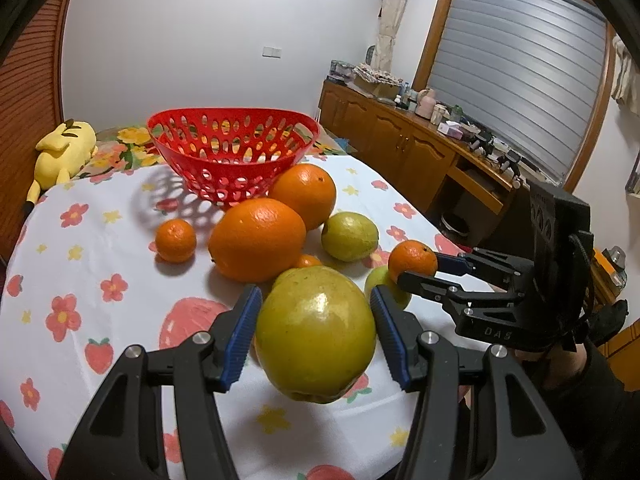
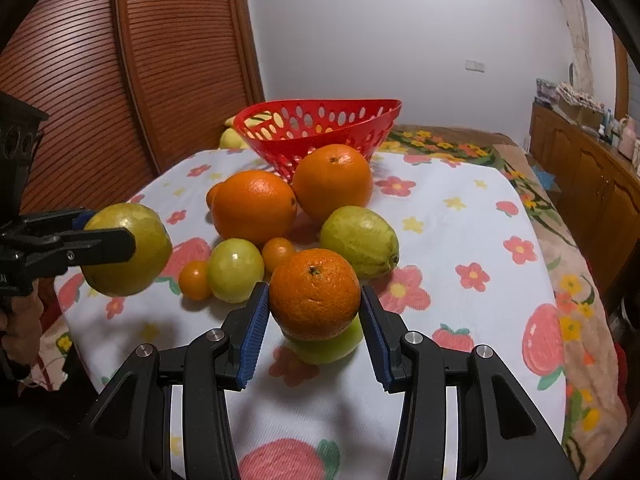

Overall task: Organize fruits
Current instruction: 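Lift the yellow fruit with the left gripper while the right gripper grasps an orange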

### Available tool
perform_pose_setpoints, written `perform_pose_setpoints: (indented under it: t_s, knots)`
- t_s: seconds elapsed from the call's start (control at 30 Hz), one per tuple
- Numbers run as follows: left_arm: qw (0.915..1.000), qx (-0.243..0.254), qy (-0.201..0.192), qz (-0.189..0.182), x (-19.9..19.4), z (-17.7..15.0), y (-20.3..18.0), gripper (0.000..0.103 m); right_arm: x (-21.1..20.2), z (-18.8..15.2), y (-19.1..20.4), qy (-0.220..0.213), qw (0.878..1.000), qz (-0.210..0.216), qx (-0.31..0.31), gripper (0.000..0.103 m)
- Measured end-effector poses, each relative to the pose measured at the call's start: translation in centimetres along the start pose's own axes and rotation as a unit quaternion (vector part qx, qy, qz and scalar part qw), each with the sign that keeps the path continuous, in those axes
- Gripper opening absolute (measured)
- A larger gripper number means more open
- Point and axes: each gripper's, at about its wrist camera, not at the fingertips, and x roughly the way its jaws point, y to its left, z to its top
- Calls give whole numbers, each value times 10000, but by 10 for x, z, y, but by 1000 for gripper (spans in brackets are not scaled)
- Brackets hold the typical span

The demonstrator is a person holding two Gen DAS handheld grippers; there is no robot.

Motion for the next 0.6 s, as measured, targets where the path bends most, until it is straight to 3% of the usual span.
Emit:
perform_pose_setpoints:
  t_s: [0.6]
  knots:
    - [9997,43,-227,77,-6,31,15,55,16,27,3,-110,9998,107,-129,46]
